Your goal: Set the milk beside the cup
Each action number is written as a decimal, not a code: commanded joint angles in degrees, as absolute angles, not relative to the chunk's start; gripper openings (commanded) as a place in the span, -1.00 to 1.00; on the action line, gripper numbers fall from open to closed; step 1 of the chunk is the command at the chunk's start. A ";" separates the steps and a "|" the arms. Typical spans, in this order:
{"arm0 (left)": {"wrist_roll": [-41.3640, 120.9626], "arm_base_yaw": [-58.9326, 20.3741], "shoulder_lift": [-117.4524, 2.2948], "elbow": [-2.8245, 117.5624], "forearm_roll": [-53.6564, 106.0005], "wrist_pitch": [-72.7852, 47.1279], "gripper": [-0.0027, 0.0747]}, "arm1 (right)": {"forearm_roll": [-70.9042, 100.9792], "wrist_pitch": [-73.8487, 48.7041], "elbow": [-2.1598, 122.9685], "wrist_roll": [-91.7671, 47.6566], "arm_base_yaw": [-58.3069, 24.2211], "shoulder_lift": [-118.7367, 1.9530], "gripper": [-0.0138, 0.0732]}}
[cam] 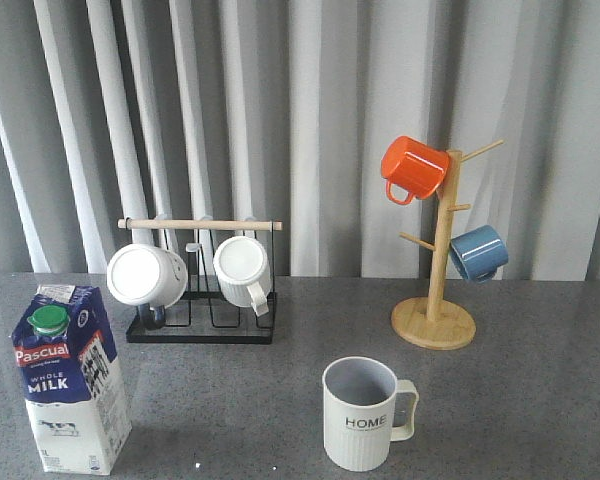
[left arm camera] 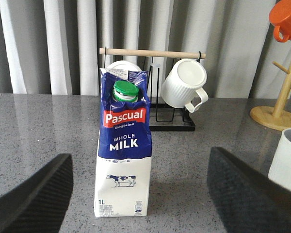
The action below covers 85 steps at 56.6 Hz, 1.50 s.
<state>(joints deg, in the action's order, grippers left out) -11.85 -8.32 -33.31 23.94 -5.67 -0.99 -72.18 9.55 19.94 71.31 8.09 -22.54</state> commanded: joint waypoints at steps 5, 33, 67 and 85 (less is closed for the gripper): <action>-8.96 -8.58 -37.61 22.17 -5.72 12.01 0.65 | -71.96 10.34 21.67 71.33 8.17 -22.87 -0.69; -8.82 -8.58 -56.68 18.63 -2.19 41.12 0.91 | -71.96 10.34 21.67 71.33 8.17 -22.87 -0.69; -5.81 -8.58 -72.53 33.21 -0.52 36.44 0.91 | -71.96 10.34 21.67 71.33 8.17 -22.87 -0.69; 1.97 -8.58 -73.43 33.45 7.85 40.82 0.91 | -71.96 10.34 21.67 71.33 8.17 -22.87 -0.69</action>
